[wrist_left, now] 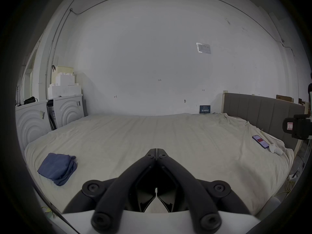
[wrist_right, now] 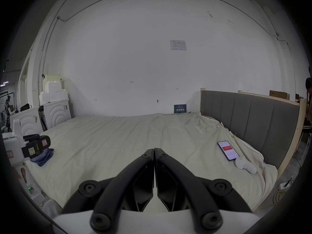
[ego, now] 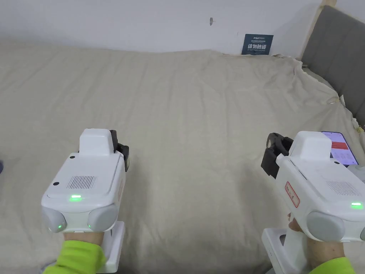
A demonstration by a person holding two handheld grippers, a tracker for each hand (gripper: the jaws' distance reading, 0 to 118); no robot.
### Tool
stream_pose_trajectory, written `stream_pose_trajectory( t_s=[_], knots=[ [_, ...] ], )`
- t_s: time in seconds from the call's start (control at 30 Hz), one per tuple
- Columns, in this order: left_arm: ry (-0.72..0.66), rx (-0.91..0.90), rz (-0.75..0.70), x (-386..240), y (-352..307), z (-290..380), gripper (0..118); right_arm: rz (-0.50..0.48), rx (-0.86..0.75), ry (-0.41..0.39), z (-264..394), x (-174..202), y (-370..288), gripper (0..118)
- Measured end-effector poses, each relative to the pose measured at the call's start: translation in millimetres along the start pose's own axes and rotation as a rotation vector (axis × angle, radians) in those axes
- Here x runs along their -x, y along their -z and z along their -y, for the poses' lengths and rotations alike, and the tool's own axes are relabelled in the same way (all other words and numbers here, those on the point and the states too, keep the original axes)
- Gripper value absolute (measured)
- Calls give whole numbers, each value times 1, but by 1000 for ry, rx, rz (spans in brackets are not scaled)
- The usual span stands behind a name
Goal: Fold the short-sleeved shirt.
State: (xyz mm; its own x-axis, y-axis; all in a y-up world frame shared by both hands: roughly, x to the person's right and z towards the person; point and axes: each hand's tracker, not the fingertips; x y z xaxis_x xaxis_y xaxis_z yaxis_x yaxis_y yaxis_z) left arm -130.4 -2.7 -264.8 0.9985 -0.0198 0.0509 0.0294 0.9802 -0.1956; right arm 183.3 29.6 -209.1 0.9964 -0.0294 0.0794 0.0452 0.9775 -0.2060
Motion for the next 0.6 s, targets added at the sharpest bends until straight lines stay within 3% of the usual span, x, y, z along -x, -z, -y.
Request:
stream_pose_trajectory(
  t_s=[0.6],
  knots=[
    [1,4,-10,3,-3,3,0,-3,1,-19,2,8,-4,0]
  ],
)
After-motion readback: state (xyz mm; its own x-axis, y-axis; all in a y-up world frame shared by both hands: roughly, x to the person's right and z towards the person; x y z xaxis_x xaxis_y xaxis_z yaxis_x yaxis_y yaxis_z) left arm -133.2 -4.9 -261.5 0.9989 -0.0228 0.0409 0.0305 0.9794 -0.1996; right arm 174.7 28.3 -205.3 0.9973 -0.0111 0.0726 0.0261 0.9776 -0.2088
